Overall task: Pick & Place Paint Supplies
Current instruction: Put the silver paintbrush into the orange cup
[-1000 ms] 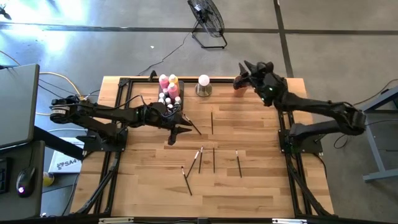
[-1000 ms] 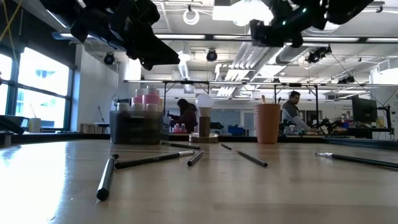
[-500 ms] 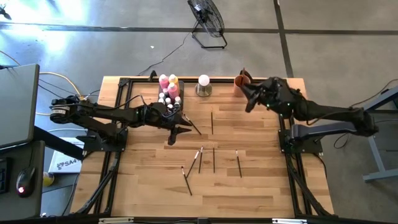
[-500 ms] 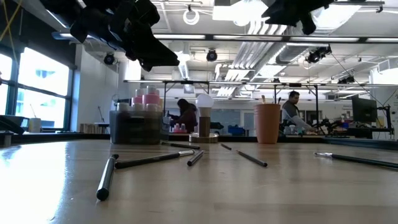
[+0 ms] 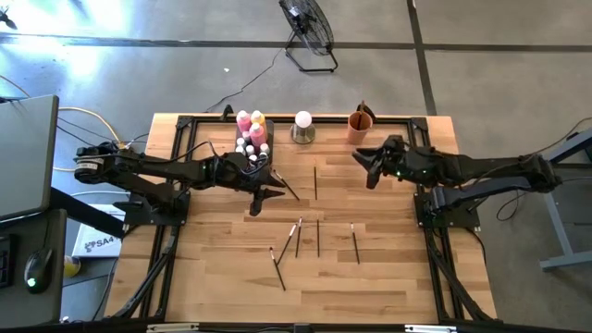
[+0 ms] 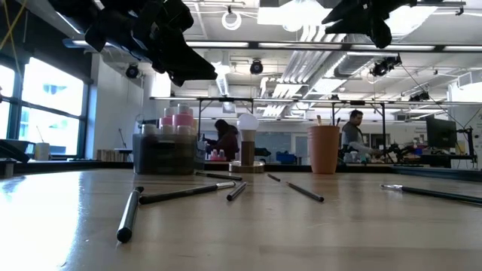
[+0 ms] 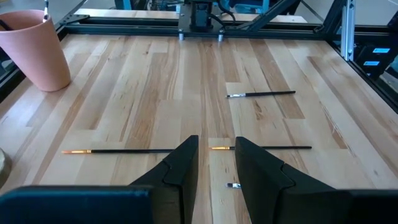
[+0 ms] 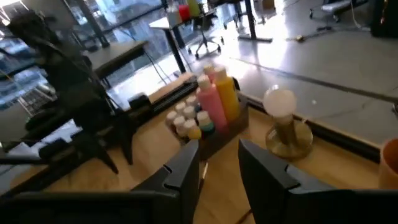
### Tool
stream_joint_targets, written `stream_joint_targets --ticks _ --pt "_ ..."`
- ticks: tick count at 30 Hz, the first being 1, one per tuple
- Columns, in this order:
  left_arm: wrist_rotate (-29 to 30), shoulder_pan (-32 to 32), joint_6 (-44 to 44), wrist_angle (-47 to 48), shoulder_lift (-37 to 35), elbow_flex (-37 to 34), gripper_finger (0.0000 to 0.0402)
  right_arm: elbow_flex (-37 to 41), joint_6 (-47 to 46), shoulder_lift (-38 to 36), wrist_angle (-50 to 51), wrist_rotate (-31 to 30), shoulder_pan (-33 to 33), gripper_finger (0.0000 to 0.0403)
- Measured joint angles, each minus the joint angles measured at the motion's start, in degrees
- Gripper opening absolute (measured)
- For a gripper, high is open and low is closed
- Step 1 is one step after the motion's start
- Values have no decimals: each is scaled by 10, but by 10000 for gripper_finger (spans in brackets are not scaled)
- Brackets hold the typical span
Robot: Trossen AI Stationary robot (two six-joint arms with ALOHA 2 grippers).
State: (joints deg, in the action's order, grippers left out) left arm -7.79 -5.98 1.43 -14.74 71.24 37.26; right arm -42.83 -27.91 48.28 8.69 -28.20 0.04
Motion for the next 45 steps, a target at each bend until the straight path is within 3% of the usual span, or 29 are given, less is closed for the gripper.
stream_joint_targets --ticks 10,20,28,36,40,45 --pt "-2 0 -2 0 0 0 104 0 -124 27 148 10 13 81" --pt "-2 0 -4 5 0 0 104 0 -288 157 273 181 2 77" --pt "-2 0 -4 11 0 0 104 0 -310 260 266 301 17 77" --pt "0 0 -4 13 0 0 104 0 -326 306 248 390 24 77" --pt "1 0 -4 13 0 0 104 0 -412 309 235 404 26 77" --pt "1 0 -4 13 0 0 104 0 -435 305 240 340 64 68"
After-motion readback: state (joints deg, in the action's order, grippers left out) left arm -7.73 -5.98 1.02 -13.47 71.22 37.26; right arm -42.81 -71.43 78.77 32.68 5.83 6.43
